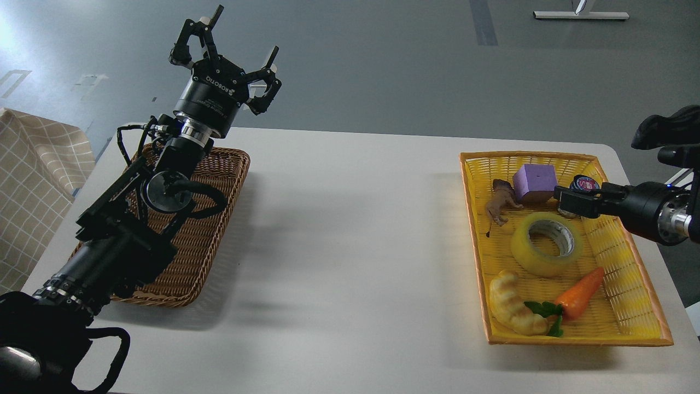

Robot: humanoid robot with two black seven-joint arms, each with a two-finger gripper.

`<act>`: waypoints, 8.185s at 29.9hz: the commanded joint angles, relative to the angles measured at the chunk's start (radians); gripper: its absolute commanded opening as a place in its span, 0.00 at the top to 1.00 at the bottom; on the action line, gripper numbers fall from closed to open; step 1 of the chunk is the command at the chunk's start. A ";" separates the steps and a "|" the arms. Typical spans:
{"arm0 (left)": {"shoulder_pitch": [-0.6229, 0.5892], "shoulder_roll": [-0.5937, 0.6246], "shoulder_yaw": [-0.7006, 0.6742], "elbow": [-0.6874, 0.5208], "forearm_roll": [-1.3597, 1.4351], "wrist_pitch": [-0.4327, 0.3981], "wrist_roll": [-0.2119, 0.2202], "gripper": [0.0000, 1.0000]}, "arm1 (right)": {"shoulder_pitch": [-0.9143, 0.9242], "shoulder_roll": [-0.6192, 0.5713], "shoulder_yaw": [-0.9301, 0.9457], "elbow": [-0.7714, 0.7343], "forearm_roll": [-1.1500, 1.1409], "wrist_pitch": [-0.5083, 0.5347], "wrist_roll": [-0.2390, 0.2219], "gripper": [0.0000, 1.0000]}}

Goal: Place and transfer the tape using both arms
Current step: 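Lower the right gripper and grasp the yellow tape roll, then lift the tape roll and carry it toward the table center, then set the tape roll on the table and release it, then withdraw the right gripper back above the tray, then swing the left gripper out toward the tape roll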

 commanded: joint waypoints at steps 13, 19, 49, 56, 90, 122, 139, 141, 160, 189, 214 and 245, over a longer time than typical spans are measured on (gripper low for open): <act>0.002 -0.001 -0.004 0.000 0.000 0.000 0.000 0.02 | 0.003 0.033 -0.059 -0.075 -0.140 0.000 -0.001 0.06; 0.002 -0.004 -0.005 0.000 0.000 0.000 0.000 0.02 | 0.001 0.063 -0.080 -0.113 -0.163 0.000 -0.001 0.08; 0.009 -0.003 -0.008 0.001 0.000 0.000 -0.002 0.02 | 0.027 0.159 -0.155 -0.241 -0.190 0.000 -0.004 0.70; 0.011 -0.004 -0.008 0.001 0.000 0.000 -0.002 0.02 | 0.061 0.162 -0.175 -0.265 -0.186 0.000 -0.007 1.00; 0.006 -0.007 -0.005 0.001 0.000 0.000 0.002 0.02 | 0.464 0.280 -0.330 0.068 -0.004 0.000 -0.013 1.00; 0.020 -0.007 -0.012 0.001 -0.003 0.000 -0.003 0.02 | 0.581 0.730 -0.706 -0.468 -0.021 0.000 -0.013 1.00; 0.026 -0.010 -0.010 0.001 -0.003 0.000 -0.002 0.02 | 0.579 0.787 -0.698 -0.552 -0.016 0.000 -0.013 0.48; 0.026 -0.010 -0.010 0.001 -0.003 0.000 -0.002 0.02 | 0.578 0.787 -0.691 -0.551 -0.010 0.000 -0.012 0.18; 0.044 -0.003 -0.004 0.001 -0.003 0.000 0.000 0.02 | 0.581 0.600 -0.421 -0.349 0.040 0.000 -0.005 0.00; 0.048 0.005 0.001 0.015 0.002 0.000 0.000 0.02 | 0.211 0.467 0.502 -0.311 1.249 0.000 -0.005 0.00; 0.046 0.027 0.007 0.015 0.003 0.000 0.003 0.02 | 0.035 0.701 0.642 -0.362 1.501 0.000 -0.022 0.00; 0.043 0.122 0.024 -0.316 1.078 0.047 -0.182 0.02 | -0.013 0.698 0.645 -0.360 1.555 0.000 -0.035 0.00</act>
